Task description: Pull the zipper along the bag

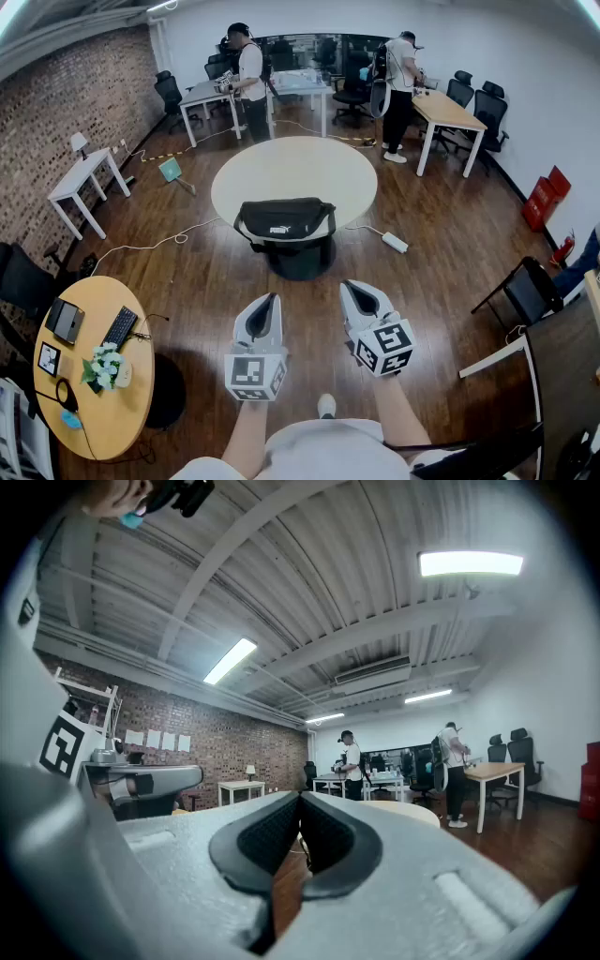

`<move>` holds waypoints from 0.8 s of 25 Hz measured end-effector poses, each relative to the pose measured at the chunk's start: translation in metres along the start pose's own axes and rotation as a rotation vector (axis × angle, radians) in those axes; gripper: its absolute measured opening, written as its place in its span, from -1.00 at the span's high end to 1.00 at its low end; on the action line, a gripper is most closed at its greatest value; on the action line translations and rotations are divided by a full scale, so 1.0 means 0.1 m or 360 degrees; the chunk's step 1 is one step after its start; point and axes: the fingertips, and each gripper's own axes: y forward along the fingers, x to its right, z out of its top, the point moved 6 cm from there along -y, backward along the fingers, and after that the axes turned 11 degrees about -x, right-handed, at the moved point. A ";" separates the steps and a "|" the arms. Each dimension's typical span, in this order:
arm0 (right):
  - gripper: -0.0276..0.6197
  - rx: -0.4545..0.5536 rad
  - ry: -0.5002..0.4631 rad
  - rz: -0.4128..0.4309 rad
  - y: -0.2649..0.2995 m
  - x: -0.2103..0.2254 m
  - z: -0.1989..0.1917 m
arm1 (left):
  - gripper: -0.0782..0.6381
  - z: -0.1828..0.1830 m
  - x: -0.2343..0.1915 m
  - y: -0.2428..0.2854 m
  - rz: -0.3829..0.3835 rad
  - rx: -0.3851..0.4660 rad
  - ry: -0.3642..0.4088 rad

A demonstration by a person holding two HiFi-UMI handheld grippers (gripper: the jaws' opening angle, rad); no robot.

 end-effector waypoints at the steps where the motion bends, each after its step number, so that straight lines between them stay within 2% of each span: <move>1: 0.94 0.0003 0.0004 -0.0002 0.05 0.10 0.02 | 0.73 0.03 0.00 0.12 -0.0002 0.0004 0.0001; 4: 0.94 -0.0017 0.0049 -0.0010 0.25 0.40 -0.05 | 0.73 0.04 0.03 0.49 -0.0013 -0.0003 0.0007; 10: 0.94 -0.0168 0.0171 0.0055 0.68 0.81 -0.42 | 0.73 -0.19 -0.03 1.13 -0.0020 -0.0145 -0.0003; 20: 0.94 -0.0203 0.0216 -0.0030 1.53 1.48 -0.40 | 0.73 -0.28 -0.48 2.25 -0.0072 -0.0197 0.0004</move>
